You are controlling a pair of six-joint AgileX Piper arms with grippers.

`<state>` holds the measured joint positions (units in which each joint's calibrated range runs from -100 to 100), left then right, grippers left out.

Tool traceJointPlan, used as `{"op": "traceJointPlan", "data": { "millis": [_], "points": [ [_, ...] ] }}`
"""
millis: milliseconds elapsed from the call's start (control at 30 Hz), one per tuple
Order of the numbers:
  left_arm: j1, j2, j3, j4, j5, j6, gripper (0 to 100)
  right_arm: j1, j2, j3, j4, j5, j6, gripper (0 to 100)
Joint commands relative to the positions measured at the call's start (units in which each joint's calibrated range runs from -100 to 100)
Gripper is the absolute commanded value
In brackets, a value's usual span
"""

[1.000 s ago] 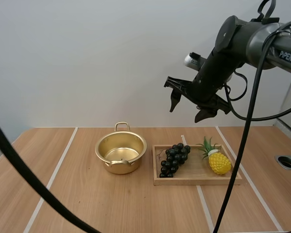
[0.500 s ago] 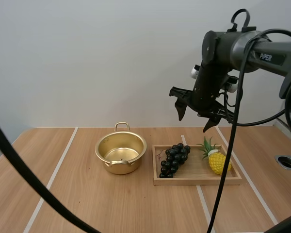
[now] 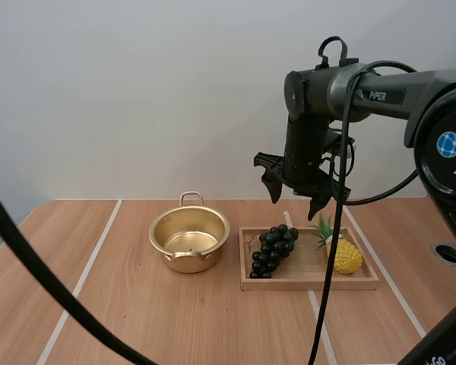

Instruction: Open the pot, put the grape inside, and close it

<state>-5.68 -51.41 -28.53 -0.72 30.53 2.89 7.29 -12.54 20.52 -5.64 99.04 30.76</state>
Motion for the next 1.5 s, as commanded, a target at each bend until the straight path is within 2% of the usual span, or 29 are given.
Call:
{"op": "traceJointPlan", "data": {
  "millis": [0, 233, 400, 567, 833, 1467],
  "points": [
    [0.02, 0.0, -0.3, 0.0, -1.3, -0.1, 0, 0.0, -0.2, 0.2, 0.8, 1.0, 0.3, 100],
    [0.02, 0.0, -0.3, 0.0, -1.3, -0.1, 0, 0.0, -0.2, 0.5, 6.1, 0.9, -2.5, 100],
    [0.02, 0.0, -0.3, 0.0, -1.3, -0.1, 0, 0.0, -0.1, 3.7, 7.0, -7.5, -1.0, 100],
    [0.02, 0.0, -0.3, 0.0, -1.3, -0.1, 0, 0.0, 0.9, 9.2, 6.9, -14.8, 0.5, 100],
    [0.02, 0.0, -0.3, 0.0, -1.3, -0.1, 0, 0.0, 2.3, 11.9, 4.7, -17.7, 2.6, 100],
    [0.02, 0.0, -0.3, 0.0, -1.3, -0.1, 0, 0.0, 11.3, 12.0, 3.2, -24.4, 4.2, 100]
  ]
}}
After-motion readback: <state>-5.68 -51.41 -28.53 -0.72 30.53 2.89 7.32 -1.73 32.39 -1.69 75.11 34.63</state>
